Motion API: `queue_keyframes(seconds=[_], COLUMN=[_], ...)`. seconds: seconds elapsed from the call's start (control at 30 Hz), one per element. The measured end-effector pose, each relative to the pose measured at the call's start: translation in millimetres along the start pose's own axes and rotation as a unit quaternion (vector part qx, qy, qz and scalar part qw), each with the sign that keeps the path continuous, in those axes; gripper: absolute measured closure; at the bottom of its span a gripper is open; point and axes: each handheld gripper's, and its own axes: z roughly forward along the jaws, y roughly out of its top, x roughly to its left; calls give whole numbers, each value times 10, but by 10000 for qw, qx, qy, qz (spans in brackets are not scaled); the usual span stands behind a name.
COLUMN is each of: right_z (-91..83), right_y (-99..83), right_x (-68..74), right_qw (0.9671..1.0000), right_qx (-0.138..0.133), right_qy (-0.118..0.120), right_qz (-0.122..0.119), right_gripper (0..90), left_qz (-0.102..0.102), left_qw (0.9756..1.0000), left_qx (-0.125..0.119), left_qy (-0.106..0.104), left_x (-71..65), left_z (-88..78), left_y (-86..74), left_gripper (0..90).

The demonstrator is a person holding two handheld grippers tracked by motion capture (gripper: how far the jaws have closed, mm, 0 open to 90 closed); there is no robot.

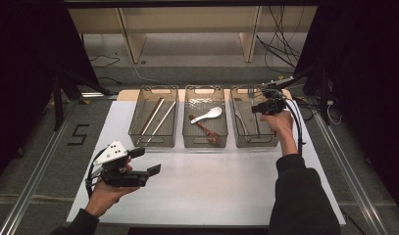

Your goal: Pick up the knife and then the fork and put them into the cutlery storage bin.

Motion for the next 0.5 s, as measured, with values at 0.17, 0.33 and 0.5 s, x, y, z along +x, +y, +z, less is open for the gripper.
queue_keyframes(seconds=[0.17, 0.33, 0.5], right_z=[32, 21, -65], right_y=[-23, -33, -43], right_x=[-32, -87, -74], right_qw=[9998, 9996, 9999], right_qx=[50, 91, -44], right_qy=[-102, -99, 2], right_qz=[137, 235, 166], right_gripper=[781, 661, 597], left_qz=[15, -1, 6], left_qw=[10000, 10000, 10000], left_qx=[14, 4, 6], left_qy=[-1, -4, 7], left_x=[-5, 0, 0], left_z=[1, 2, 1], left_y=[2, -1, -1], left_gripper=[156, 155, 155])
